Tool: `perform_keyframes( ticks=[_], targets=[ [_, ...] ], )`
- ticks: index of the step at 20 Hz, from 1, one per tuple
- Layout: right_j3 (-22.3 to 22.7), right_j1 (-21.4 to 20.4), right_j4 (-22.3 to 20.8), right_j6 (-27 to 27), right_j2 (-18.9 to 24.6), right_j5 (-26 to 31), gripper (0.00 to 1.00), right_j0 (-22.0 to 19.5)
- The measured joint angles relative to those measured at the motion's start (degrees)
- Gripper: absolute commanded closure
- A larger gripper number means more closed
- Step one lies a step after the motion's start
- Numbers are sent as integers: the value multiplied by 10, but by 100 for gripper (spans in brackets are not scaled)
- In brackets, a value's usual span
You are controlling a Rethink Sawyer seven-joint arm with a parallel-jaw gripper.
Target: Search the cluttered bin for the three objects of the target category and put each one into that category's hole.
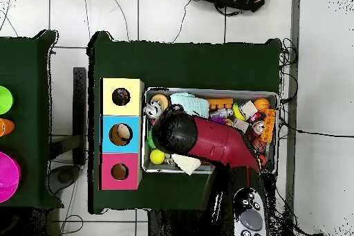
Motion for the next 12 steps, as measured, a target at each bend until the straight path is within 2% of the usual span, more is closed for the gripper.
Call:
perform_keyframes(
  ticks=[12],
  targets=[
    [-8, -1, -27, 0, 7, 0, 100, 3]
  ],
)
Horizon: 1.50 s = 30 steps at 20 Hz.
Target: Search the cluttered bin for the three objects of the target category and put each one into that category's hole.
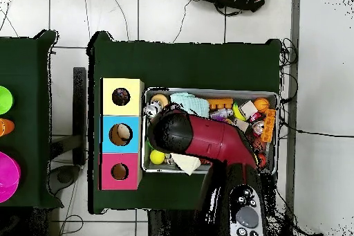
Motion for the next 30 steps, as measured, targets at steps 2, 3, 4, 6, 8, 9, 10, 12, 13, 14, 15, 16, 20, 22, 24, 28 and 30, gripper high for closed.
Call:
perform_keyframes(
  ticks=[2, 3, 4, 6, 8, 9, 10, 12, 13, 14, 15, 16, 20, 22, 24, 28, 30],
  targets=[
    [0, 0, -5, 0, 1, 0, 100, 0],
    [0, 0, -8, 0, 1, 0, 100, 0],
    [0, 0, -10, 0, 2, 0, 100, 0],
    [0, 0, -14, 0, 3, 0, 100, 0],
    [0, 0, -16, 0, 4, 0, 100, 1],
    [0, 0, -17, 0, 4, 0, 100, 2],
    [0, 0, -17, 0, 5, 0, 100, 2],
    [0, -1, -17, 0, 7, 0, 100, 2],
    [0, -1, -18, 0, 9, 0, 100, 2],
    [0, -1, -18, 0, 11, 0, 100, 2],
    [0, 0, -18, 0, 13, 0, 100, 2],
    [0, 0, -18, 0, 15, 0, 100, 2],
    [-4, 3, -18, 0, 15, 0, 100, 6],
    [-8, 6, -19, 0, 13, 0, 100, 12],
    [-15, 8, -23, 0, 12, 0, 100, 20],
    [-29, 8, -34, 0, 12, 0, 100, 39],
    [-30, 7, -37, 0, 13, 0, 100, 43]
  ],
)
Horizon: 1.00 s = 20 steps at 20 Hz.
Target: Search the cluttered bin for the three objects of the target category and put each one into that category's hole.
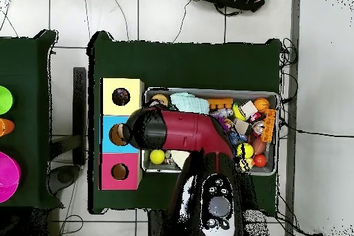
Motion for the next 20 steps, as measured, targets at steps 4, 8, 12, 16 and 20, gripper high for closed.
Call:
perform_keyframes(
  ticks=[4, 8, 12, 16, 20],
  targets=[
    [0, -3, -3, 0, 2, 0, 100, -1],
    [0, -5, -4, 0, 1, 0, 100, -3],
    [5, -21, -4, 0, -2, 0, 100, 12],
    [33, -77, -4, 0, -2, 0, 100, 53],
    [68, -134, -1, 0, -2, 0, 100, 84]
  ],
)
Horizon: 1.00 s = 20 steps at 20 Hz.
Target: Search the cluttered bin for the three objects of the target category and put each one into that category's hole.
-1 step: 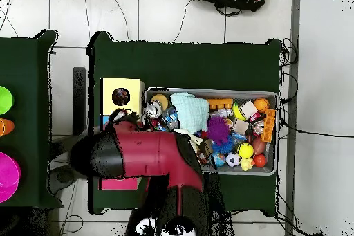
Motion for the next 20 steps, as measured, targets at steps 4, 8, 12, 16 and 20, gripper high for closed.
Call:
perform_keyframes(
  ticks=[4, 8, 12, 16, 20],
  targets=[
    [46, -75, 8, 0, 0, 0, 100, 27],
    [80, -130, 19, 0, 0, 0, 100, 23],
    [112, -173, 47, 0, 1, 0, 100, -15],
    [126, -187, 59, 0, 1, 0, 100, -51],
    [130, -190, 60, 0, 2, 0, 100, -67]
  ],
)
